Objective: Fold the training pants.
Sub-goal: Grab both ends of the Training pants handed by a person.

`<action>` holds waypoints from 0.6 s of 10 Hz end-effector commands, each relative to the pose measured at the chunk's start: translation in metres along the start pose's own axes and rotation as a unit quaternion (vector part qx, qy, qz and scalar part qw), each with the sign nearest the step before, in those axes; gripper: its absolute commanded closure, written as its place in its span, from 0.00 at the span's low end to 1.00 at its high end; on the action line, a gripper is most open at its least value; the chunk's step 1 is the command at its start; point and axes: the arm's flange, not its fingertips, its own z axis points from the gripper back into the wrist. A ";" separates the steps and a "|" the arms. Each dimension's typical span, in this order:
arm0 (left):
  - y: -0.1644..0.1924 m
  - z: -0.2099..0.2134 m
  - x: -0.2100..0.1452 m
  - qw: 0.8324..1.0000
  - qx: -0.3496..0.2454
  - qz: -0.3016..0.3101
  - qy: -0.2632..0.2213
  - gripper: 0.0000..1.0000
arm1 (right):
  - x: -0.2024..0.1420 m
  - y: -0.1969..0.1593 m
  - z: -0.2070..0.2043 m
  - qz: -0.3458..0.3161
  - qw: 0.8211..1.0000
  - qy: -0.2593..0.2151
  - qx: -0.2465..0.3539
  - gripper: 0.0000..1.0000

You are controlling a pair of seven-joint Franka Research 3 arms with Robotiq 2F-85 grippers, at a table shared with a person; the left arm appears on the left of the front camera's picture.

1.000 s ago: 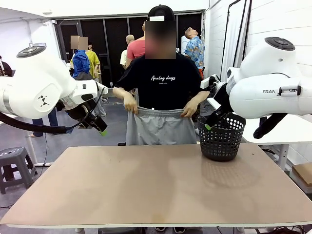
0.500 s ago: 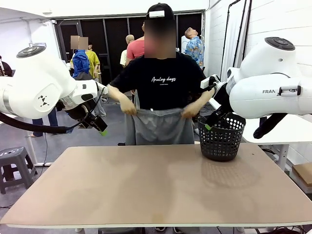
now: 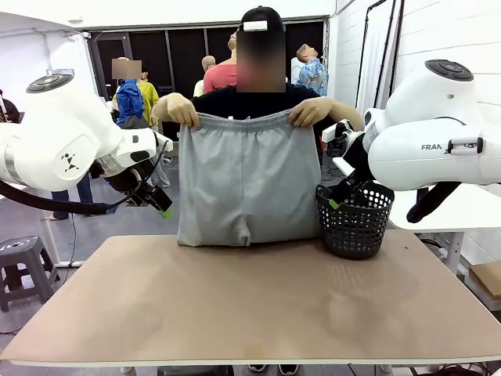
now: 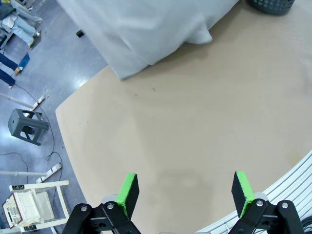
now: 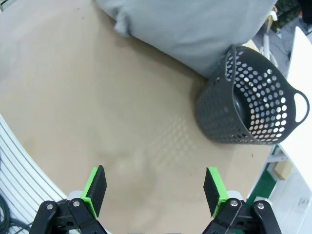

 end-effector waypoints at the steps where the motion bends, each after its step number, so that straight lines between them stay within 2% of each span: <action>1: 0.000 0.000 0.001 1.000 -0.002 0.000 -0.001 0.00 | 0.000 0.000 0.000 0.000 1.000 -0.002 0.005 0.00; 6: 0.000 0.000 0.001 1.000 -0.002 0.000 -0.001 0.00 | 0.000 0.000 0.000 0.000 1.000 -0.002 0.005 0.00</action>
